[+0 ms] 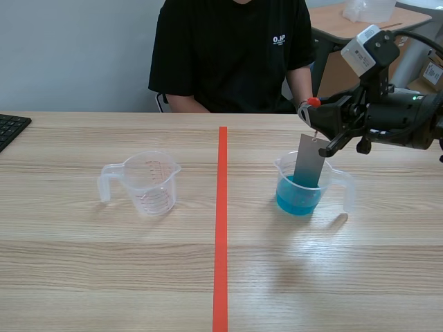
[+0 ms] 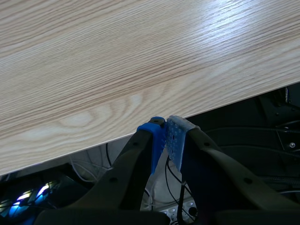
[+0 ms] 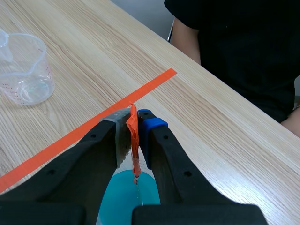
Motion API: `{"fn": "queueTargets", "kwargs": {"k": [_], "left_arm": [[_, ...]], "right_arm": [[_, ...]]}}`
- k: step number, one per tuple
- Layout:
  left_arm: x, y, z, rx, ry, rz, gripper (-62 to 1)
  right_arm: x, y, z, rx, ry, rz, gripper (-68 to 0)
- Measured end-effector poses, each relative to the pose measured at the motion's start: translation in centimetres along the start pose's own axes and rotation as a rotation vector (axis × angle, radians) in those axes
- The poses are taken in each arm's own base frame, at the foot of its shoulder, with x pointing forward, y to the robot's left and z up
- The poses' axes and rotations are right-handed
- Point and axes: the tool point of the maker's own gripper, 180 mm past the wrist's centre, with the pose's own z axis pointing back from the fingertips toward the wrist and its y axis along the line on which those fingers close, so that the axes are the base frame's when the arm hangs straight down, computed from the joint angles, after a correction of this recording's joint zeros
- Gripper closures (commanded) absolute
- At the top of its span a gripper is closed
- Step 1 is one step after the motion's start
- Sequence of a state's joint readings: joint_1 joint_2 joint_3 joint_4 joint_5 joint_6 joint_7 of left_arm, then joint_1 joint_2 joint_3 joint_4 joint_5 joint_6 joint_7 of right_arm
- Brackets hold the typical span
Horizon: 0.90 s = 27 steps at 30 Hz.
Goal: Do the redox reaction experiment.
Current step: 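Hold the plate still in the solution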
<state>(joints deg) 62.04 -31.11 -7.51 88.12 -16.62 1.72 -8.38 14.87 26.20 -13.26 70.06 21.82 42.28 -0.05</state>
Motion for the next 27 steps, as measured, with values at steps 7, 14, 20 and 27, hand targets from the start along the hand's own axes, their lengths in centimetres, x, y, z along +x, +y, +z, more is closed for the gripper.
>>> {"fn": "queueTargets", "kwargs": {"k": [7, 14, 20, 27], "left_arm": [[0.0, 0.0, 0.0, 0.000, 0.000, 0.000, -4.6], [0.0, 0.0, 0.0, 0.000, 0.000, 0.000, -4.6], [0.0, 0.0, 0.0, 0.000, 0.000, 0.000, -4.6], [0.0, 0.0, 0.0, 0.000, 0.000, 0.000, -4.6]], "right_arm": [[0.2, 0.0, 0.0, 0.000, -0.009, 0.000, -1.5], [1.9, -0.1, 0.5, 0.006, -0.050, 0.015, -1.5], [4.9, -0.2, 1.6, 0.022, -0.108, 0.051, -1.5], [7.5, 0.3, 2.7, 0.049, -0.154, 0.084, -1.5]]}}
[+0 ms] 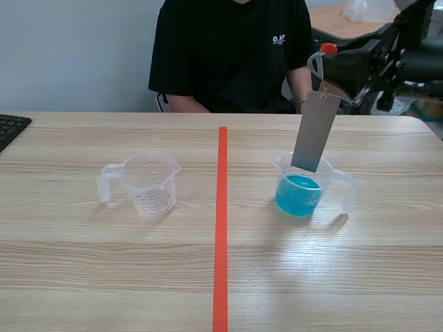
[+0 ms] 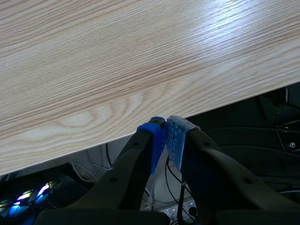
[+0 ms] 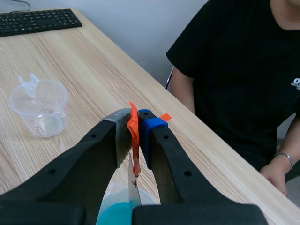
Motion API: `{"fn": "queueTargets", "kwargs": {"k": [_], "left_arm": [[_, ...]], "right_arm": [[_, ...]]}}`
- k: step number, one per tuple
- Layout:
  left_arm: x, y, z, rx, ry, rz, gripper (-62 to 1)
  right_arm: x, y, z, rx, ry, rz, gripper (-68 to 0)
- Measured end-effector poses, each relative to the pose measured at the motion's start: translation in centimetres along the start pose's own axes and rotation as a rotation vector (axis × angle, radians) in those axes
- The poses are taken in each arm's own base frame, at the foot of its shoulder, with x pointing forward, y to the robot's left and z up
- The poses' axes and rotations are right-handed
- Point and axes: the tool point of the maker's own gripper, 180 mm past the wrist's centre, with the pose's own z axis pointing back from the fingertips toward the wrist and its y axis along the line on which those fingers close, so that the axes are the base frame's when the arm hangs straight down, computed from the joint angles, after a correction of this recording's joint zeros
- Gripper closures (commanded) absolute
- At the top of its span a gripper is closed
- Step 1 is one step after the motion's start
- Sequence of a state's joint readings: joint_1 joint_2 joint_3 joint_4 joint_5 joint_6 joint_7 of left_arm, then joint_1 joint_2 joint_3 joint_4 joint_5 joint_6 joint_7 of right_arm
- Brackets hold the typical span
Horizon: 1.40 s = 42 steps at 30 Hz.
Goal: Do the redox reaction experiment.
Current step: 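Hold the plate still in the solution, then raise the plate and point at it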
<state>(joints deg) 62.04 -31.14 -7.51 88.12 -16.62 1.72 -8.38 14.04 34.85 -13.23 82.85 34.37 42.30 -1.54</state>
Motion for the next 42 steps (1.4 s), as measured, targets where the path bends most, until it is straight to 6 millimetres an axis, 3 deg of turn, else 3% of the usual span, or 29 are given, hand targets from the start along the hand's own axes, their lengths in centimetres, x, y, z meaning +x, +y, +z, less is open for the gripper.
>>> {"fn": "queueTargets", "kwargs": {"k": [5, 18, 35, 42], "left_arm": [[0.0, 0.0, 0.0, 0.000, 0.000, 0.000, -4.6], [0.0, 0.0, 0.0, 0.000, 0.000, 0.000, -4.6], [0.0, 0.0, 0.0, -0.002, -0.001, -0.001, -4.6], [1.5, -0.9, -0.5, -0.148, -0.036, -0.074, -4.6]], "right_arm": [[1.4, 0.9, 0.8, 0.022, -0.024, 0.023, -1.5], [4.8, 0.5, 1.9, 0.019, -0.080, 0.040, -1.5], [5.7, 0.0, 2.3, 0.003, -0.089, 0.038, -1.5], [5.7, 0.0, 2.3, 0.003, -0.088, 0.038, -1.5]]}}
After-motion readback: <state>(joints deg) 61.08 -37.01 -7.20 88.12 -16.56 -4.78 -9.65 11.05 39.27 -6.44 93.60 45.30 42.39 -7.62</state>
